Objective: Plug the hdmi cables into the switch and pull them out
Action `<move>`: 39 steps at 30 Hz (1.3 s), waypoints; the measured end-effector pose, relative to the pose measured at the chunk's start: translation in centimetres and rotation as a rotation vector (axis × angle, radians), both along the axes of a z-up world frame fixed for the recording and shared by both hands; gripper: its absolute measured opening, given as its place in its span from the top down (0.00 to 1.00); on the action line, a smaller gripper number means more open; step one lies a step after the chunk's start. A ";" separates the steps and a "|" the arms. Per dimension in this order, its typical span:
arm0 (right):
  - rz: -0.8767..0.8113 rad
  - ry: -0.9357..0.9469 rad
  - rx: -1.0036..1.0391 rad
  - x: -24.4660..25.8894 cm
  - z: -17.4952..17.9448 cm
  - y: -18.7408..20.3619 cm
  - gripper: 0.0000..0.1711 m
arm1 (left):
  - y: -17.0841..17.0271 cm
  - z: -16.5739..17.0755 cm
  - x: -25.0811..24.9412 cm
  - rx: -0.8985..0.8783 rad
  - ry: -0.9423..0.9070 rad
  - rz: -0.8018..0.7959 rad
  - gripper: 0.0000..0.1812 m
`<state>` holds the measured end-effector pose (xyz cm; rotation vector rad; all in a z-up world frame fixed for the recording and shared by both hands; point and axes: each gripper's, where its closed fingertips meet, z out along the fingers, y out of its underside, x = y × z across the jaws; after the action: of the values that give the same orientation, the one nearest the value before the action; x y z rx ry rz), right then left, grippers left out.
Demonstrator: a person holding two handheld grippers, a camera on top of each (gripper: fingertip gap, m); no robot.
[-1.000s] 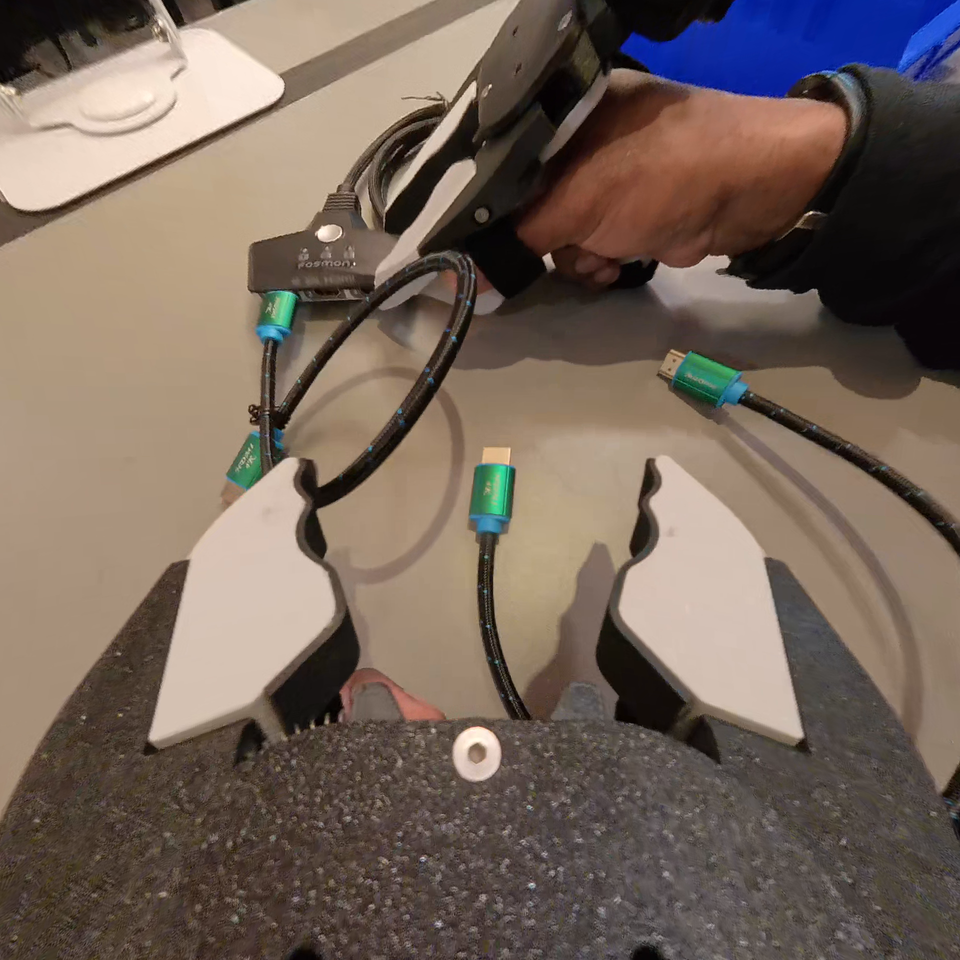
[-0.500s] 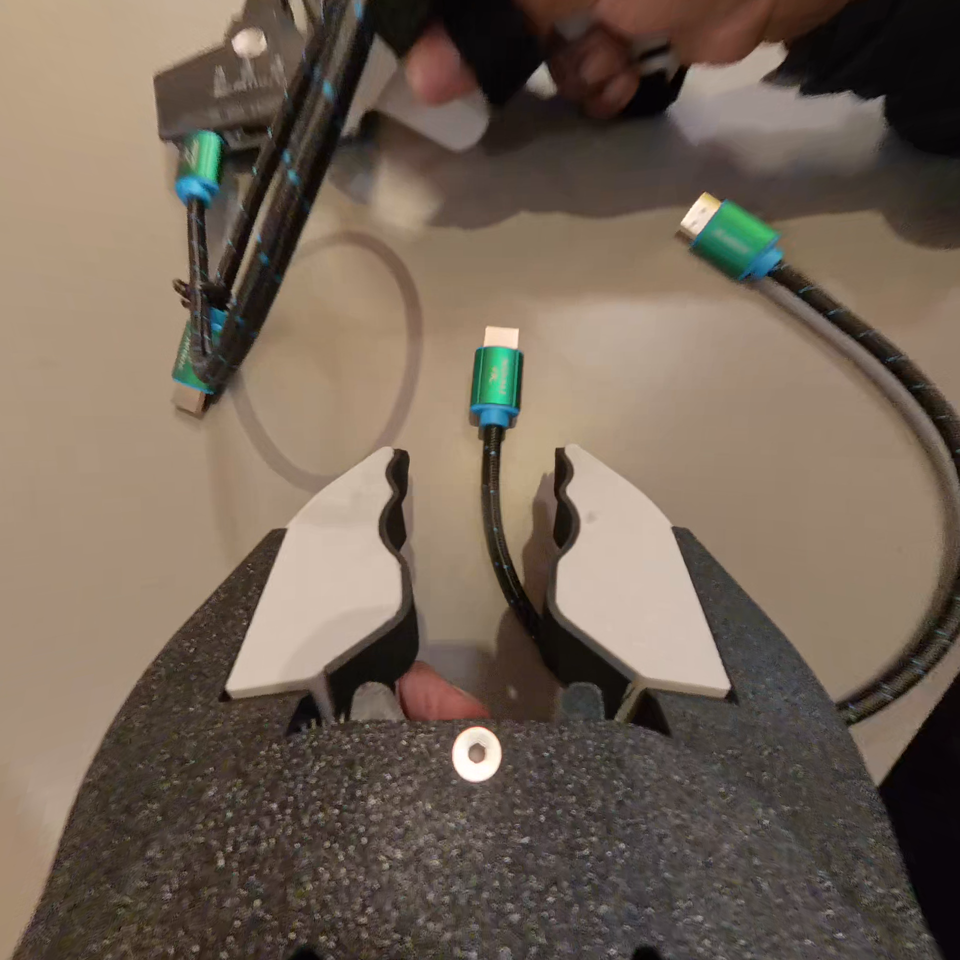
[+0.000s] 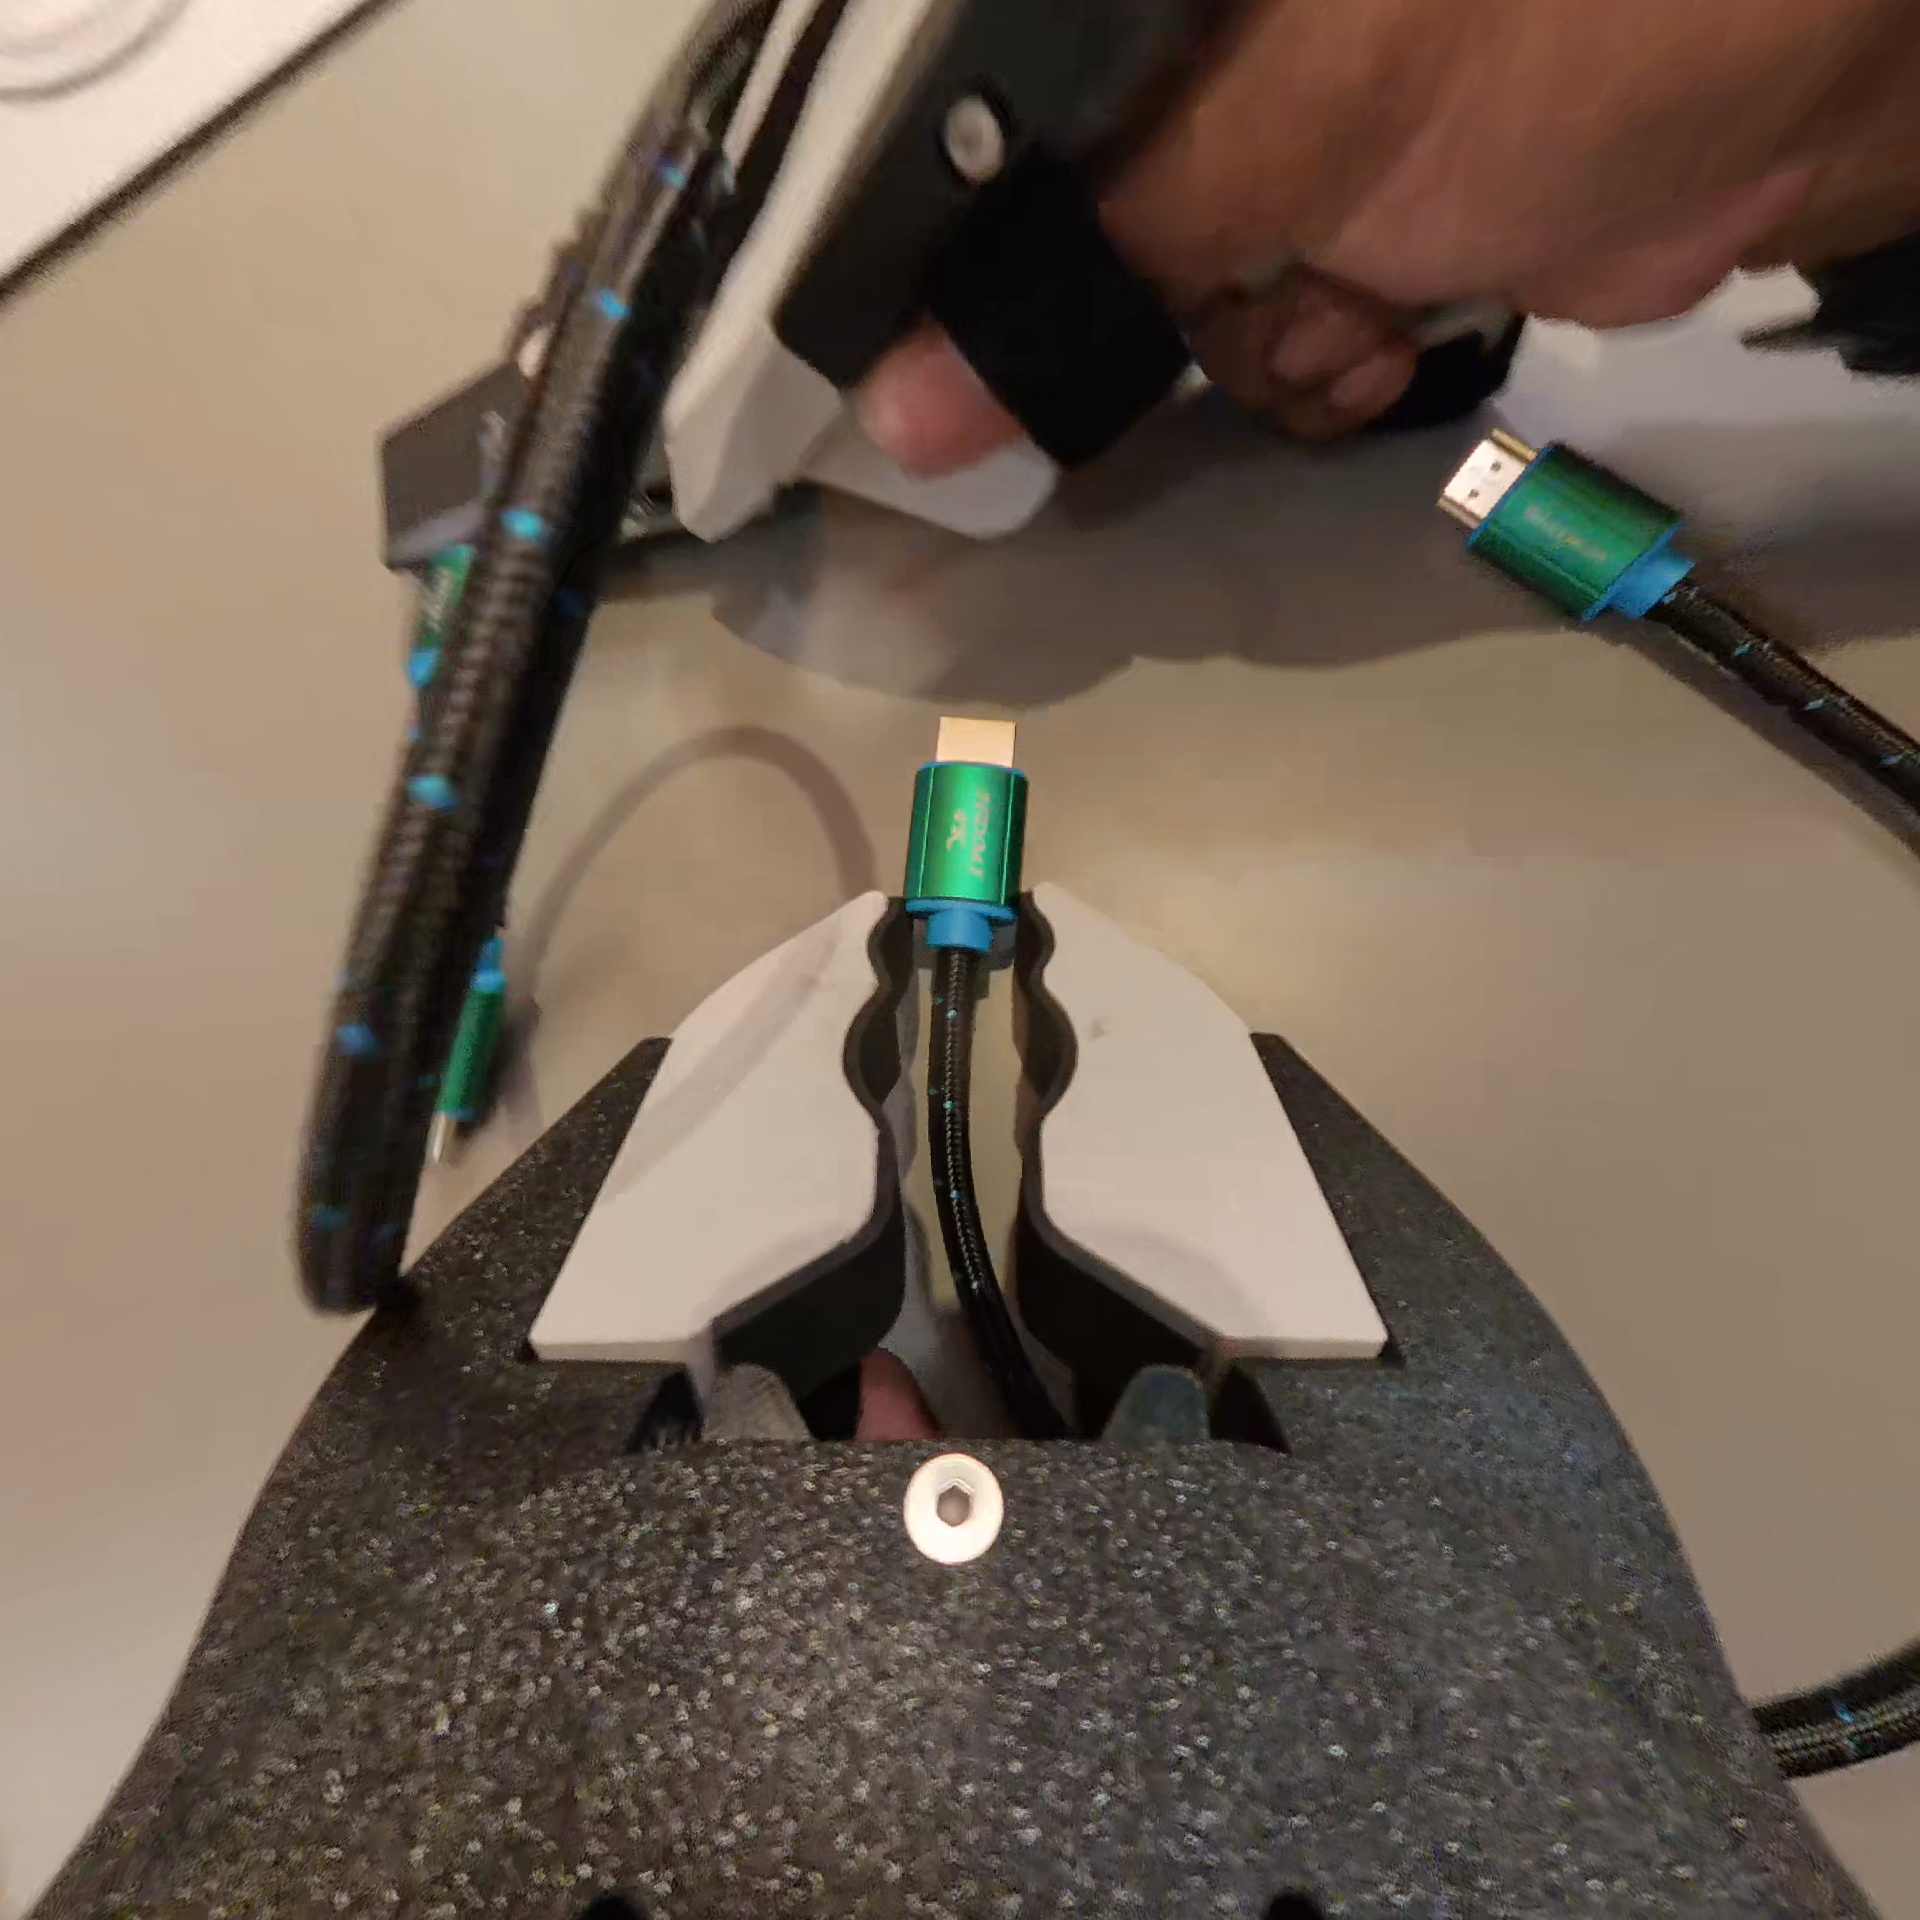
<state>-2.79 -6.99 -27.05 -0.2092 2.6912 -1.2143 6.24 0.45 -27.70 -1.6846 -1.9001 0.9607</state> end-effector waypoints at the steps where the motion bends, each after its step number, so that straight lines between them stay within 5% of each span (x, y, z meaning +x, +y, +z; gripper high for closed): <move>1: 0.004 0.004 0.000 0.1 0.0 0.0 0.72 | -0.6 0.3 -0.5 -0.007 0.015 0.021 0.89; 11: 0.061 0.010 0.002 0.7 -0.1 0.2 0.72 | -6.6 0.9 -1.2 -0.032 -0.030 0.174 0.89; 18: 0.066 0.021 -0.002 1.0 0.0 0.2 0.72 | -7.9 -0.1 -1.8 -0.057 -0.141 0.204 0.90; 35: 0.141 0.095 0.015 1.8 -0.6 0.4 0.73 | -9.3 -0.2 -1.9 0.139 -0.034 0.229 0.89; 39: 0.186 0.200 0.011 1.7 -0.9 0.7 0.89 | -10.4 -0.4 -1.4 0.101 -0.055 0.245 0.89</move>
<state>-1.09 -6.24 -27.95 -0.5953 2.7665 -1.1799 4.81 -9.95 -28.08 -1.4589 -2.1911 0.8981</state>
